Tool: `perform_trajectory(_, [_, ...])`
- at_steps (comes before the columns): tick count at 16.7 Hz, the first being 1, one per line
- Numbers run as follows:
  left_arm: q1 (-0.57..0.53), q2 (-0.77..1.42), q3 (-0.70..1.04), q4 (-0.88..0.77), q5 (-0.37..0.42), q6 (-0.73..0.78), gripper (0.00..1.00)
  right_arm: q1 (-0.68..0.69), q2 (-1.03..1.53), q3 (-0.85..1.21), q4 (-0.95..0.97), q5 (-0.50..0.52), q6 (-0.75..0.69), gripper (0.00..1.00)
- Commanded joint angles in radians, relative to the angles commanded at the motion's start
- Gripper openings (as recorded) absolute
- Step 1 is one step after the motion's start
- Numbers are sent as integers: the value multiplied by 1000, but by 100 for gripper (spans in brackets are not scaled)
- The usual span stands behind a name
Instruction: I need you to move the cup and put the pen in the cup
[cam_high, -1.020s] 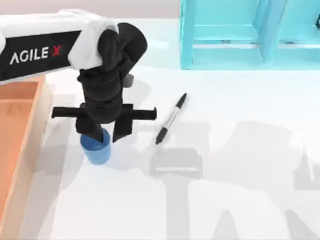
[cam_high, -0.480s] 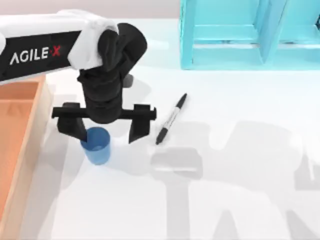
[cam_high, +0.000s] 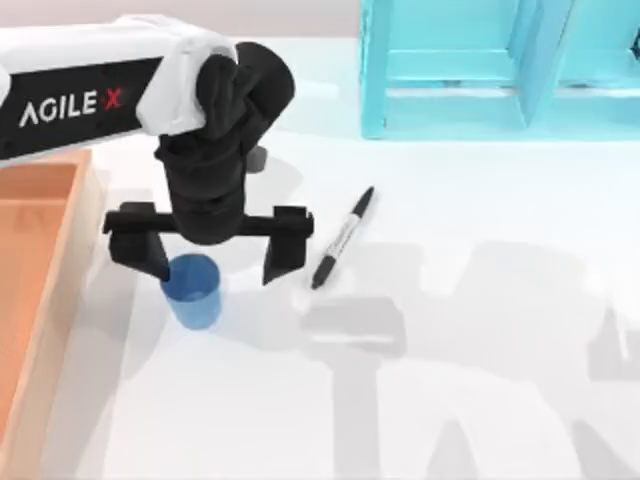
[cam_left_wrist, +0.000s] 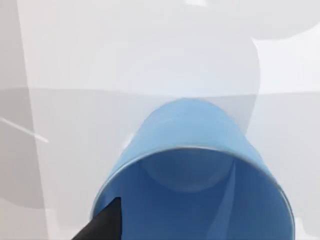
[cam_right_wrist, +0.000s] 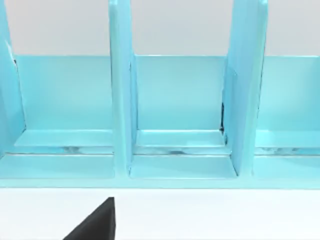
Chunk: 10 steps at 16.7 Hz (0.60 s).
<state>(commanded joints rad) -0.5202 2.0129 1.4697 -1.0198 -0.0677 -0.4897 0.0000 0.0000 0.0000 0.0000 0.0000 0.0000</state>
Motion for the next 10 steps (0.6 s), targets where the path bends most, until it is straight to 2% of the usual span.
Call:
perform_trajectory(3, [-5, 6, 102, -102, 0, -1, 100, 0, 0, 0, 0, 0, 0, 100])
perform_trajectory(10, [-7, -4, 493, -505, 0, -5, 100, 0, 0, 0, 0, 0, 0, 100])
